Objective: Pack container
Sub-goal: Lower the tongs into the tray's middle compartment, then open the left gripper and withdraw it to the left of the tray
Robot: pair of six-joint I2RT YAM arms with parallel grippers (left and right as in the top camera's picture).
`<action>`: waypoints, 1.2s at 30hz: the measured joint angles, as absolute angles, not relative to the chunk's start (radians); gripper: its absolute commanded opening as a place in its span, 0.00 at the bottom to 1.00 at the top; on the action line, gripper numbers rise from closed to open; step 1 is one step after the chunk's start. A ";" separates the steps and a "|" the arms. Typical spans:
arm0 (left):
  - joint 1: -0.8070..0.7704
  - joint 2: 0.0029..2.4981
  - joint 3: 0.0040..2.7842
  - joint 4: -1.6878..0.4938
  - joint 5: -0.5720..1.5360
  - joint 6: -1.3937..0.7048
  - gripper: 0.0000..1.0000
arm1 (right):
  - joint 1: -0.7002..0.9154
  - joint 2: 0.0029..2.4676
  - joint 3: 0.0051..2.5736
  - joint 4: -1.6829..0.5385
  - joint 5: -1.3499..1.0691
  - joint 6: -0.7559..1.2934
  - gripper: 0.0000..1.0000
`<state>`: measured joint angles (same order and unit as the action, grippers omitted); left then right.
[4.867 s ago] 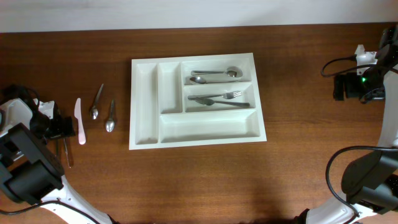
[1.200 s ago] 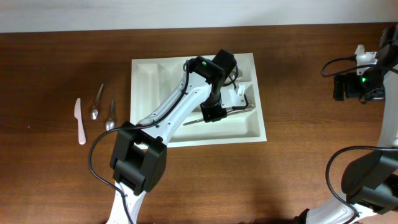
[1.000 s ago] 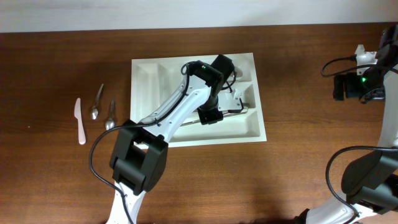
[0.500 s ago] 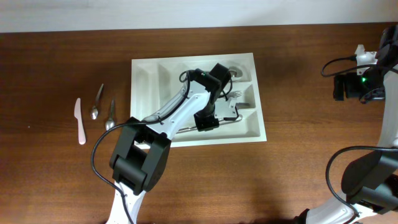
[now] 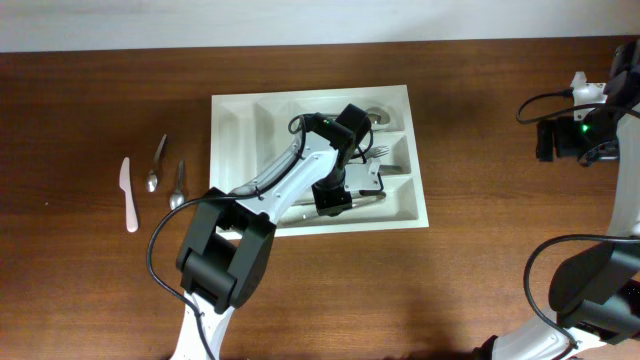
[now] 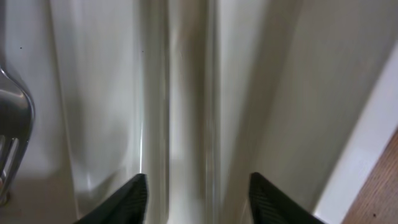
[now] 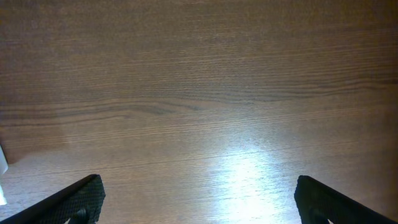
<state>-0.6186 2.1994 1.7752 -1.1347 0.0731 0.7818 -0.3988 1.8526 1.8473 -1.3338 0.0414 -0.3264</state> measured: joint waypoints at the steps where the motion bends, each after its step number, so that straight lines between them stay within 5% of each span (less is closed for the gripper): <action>1: -0.619 2.199 1.775 -1.135 0.073 0.782 0.60 | -0.399 1.853 1.847 -1.334 0.041 -0.326 0.99; 7: -0.619 2.199 1.775 -1.132 0.073 0.783 0.78 | -0.399 1.853 1.847 -1.334 0.041 -0.326 0.99; 14: -0.619 2.202 1.948 -1.179 0.076 0.733 0.80 | -0.399 1.853 1.847 -1.334 0.041 -0.326 0.99; 16: -0.619 2.202 2.051 -1.201 0.074 0.707 0.99 | -0.399 1.853 1.847 -1.334 0.041 -0.326 0.99; 29: -0.545 2.201 2.550 -1.396 0.073 0.540 0.99 | -0.399 1.853 1.847 -1.334 0.041 -0.326 0.99; 36: -0.356 2.201 2.569 -1.388 -0.043 0.165 0.99 | -0.399 1.853 1.847 -1.334 0.041 -0.326 0.99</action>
